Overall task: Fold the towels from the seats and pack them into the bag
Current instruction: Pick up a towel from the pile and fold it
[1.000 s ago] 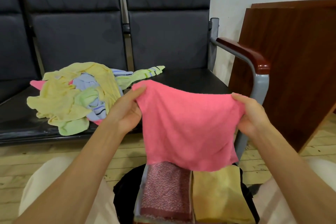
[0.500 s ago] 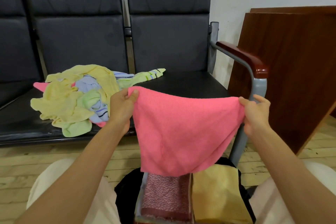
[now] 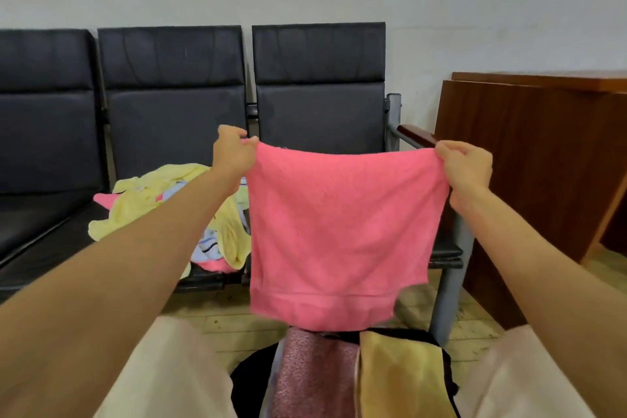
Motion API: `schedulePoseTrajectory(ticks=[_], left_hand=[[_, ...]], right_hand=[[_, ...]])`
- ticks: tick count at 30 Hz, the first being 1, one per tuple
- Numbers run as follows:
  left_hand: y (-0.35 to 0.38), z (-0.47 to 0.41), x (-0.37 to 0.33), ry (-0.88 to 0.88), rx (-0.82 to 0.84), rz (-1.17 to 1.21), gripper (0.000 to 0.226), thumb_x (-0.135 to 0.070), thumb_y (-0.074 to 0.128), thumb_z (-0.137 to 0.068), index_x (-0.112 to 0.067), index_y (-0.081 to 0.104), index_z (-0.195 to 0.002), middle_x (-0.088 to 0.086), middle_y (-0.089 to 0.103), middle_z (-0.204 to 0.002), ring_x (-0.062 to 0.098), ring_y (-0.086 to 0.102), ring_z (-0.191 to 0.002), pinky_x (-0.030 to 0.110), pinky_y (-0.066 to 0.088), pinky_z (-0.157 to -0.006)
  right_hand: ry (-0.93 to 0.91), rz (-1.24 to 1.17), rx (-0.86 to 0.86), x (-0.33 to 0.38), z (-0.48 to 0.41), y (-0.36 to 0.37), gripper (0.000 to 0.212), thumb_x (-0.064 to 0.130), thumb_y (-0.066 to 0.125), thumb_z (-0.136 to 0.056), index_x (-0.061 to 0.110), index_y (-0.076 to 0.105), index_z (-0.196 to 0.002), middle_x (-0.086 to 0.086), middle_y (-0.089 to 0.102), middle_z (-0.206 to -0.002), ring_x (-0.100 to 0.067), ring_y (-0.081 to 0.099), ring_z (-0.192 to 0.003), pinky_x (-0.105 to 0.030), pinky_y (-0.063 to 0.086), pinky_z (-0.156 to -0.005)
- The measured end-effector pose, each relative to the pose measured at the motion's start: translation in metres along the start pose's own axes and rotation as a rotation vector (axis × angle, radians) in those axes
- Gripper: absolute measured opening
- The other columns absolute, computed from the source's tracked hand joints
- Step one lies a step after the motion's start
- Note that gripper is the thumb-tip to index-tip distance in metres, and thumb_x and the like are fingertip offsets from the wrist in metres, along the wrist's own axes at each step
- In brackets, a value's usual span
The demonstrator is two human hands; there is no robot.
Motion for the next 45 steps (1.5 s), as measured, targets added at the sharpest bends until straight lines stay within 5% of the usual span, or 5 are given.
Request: schedulePoseTrajectory(ticks=[2,17,23,33,45], left_hand=[[-0.002,-0.001,-0.008,0.004,-0.002,0.007,0.014,-0.009,0.054,-0.091,-0.018,0.064,-0.085,0.004,0.054,-0.091,0.018,0.047,-0.083,0.027,0.039,-0.072],[-0.008,0.005,0.013,-0.305,0.091,0.266,0.031,0.012,0.063,-0.081,0.003,0.068,-0.110,0.011,0.066,-0.096,0.013,0.059,-0.071,0.019,0.054,-0.061],[-0.011,0.003,0.012,-0.148,0.105,-0.012,0.029,0.004,0.061,-0.085,0.001,0.067,-0.113,0.015,0.065,-0.109,0.024,0.061,-0.097,0.037,0.053,-0.091],[-0.008,0.004,-0.015,0.076,0.051,-0.217,0.022,0.000,0.057,-0.089,-0.003,0.072,-0.106,0.014,0.068,-0.109,0.027,0.062,-0.103,0.038,0.053,-0.088],[-0.003,0.003,-0.017,0.015,-0.018,-0.106,0.020,-0.009,0.064,-0.088,-0.006,0.072,-0.106,0.008,0.068,-0.110,0.022,0.059,-0.108,0.030,0.049,-0.092]], right_hand=[[0.025,0.007,0.010,0.004,-0.002,-0.001,0.024,0.014,0.063,-0.092,0.012,0.070,-0.115,-0.004,0.065,-0.122,-0.014,0.055,-0.109,-0.033,0.045,-0.102],[0.404,-0.224,0.266,-0.015,0.003,-0.003,0.035,-0.001,0.052,-0.091,0.011,0.068,-0.119,-0.007,0.064,-0.116,-0.019,0.060,-0.094,-0.031,0.053,-0.075],[0.340,-0.239,0.150,-0.019,-0.005,-0.011,0.032,0.010,0.073,-0.080,0.014,0.072,-0.112,-0.002,0.067,-0.115,-0.017,0.060,-0.099,-0.030,0.050,-0.075],[0.110,-0.002,0.201,-0.011,-0.014,-0.018,0.035,-0.001,0.063,-0.087,0.013,0.069,-0.118,-0.002,0.060,-0.129,-0.022,0.051,-0.120,-0.043,0.044,-0.105],[0.177,-0.030,0.160,-0.016,-0.022,-0.024,0.033,0.000,0.059,-0.091,0.012,0.067,-0.121,-0.001,0.060,-0.122,-0.019,0.055,-0.108,-0.030,0.052,-0.081]])
Point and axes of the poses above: each hand's wrist, its own z-axis away from the middle knuckle, its own y-axis out of the palm, x = y × z, the point moved 5 cm from there along -z, towards the middle knuckle
